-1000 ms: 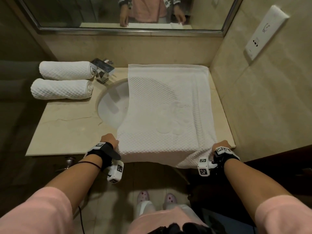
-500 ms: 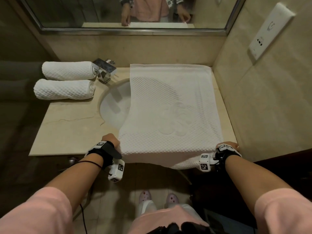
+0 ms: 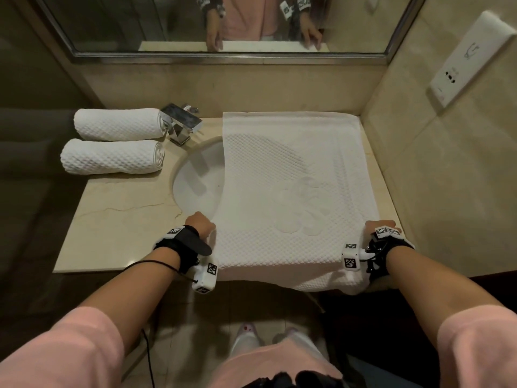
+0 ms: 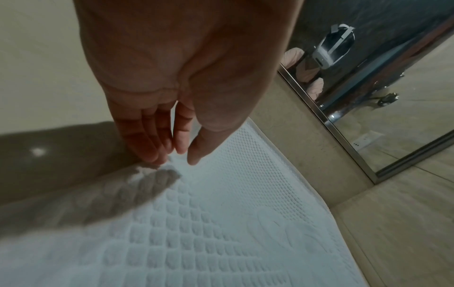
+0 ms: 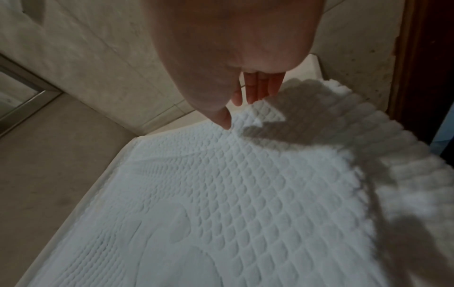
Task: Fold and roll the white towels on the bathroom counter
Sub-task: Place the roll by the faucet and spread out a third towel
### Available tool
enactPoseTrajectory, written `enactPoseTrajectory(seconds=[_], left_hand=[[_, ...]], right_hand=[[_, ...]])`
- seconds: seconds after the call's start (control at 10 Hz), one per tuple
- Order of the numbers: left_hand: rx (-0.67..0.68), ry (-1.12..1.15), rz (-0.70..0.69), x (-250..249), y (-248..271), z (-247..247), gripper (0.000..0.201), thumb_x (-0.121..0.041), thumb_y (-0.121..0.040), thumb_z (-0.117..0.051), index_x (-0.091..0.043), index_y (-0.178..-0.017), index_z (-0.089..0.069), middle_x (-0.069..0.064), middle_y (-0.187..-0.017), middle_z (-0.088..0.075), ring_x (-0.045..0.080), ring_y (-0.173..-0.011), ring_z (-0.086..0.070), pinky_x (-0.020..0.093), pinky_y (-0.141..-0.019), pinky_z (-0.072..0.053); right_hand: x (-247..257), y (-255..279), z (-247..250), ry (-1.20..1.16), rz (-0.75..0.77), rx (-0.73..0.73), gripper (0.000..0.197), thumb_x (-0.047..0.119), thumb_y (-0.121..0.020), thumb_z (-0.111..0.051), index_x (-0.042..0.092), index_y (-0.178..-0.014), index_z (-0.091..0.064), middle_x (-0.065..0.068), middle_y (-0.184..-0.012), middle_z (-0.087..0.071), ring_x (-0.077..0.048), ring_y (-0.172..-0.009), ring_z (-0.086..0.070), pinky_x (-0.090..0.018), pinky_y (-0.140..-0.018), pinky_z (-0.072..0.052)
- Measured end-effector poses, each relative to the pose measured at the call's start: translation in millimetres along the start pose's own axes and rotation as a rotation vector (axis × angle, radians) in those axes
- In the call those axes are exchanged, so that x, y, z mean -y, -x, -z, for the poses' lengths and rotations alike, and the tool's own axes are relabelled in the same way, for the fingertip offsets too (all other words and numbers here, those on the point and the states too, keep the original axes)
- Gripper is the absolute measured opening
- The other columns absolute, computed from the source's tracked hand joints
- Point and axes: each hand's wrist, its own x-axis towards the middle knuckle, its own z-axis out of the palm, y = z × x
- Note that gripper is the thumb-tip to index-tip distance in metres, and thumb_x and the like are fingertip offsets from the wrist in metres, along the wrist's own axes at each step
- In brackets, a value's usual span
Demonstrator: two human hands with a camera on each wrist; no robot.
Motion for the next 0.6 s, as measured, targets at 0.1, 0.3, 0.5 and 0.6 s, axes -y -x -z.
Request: enactPoseTrajectory(seconds=[0.1, 0.3, 0.5, 0.6], left_hand=[[0.052, 0.093, -0.003, -4, -16, 2, 0.027, -0.018, -0.091, -0.056, -0.003, -0.068, -0.055, 0.019, -0.085, -0.064, 0.033, -0.083, -0.061, 0.03, -0.069, -0.041], [0.141, 0.313, 0.084, -26, -44, 12, 0.02, -0.012, -0.091, -0.06, 0.007, -0.085, -0.061, 0.018, -0.078, -0.056, 0.028, -0.081, -0.053, 0.033, -0.073, -0.04], [0.111, 0.282, 0.169, -68, -72, 23, 0.04, -0.012, -0.094, -0.054, 0.009, -0.128, -0.05, 0.025, -0.132, -0.052, 0.036, -0.122, -0.051, 0.037, -0.097, -0.044], [0.095, 0.23, 0.181, -84, -95, 27, 0.041, -0.011, -0.096, -0.049, 0.008, -0.132, -0.047, 0.024, -0.137, -0.049, 0.035, -0.126, -0.048, 0.035, -0.1, -0.043]], right_hand=[[7, 1, 5, -0.071, -0.002, -0.067, 0.036, 0.023, -0.089, -0.05, -0.002, -0.113, -0.043, -0.02, -0.128, -0.045, -0.036, -0.119, -0.048, -0.044, -0.103, -0.04], [46, -45, 3, -0.125, -0.004, -0.029, 0.057, 0.026, -0.078, -0.059, 0.007, -0.131, -0.049, -0.021, -0.128, -0.049, -0.036, -0.116, -0.05, -0.045, -0.1, -0.044], [93, -93, 21, -0.048, 0.006, -0.027, 0.062, 0.037, -0.065, -0.051, 0.003, -0.117, -0.054, -0.019, -0.118, -0.056, -0.037, -0.105, -0.058, -0.046, -0.092, -0.047], [118, -76, 38, -0.075, -0.03, -0.089, 0.058, 0.031, -0.086, -0.053, 0.0, -0.133, -0.04, -0.021, -0.14, -0.04, -0.038, -0.127, -0.043, -0.046, -0.105, -0.038]])
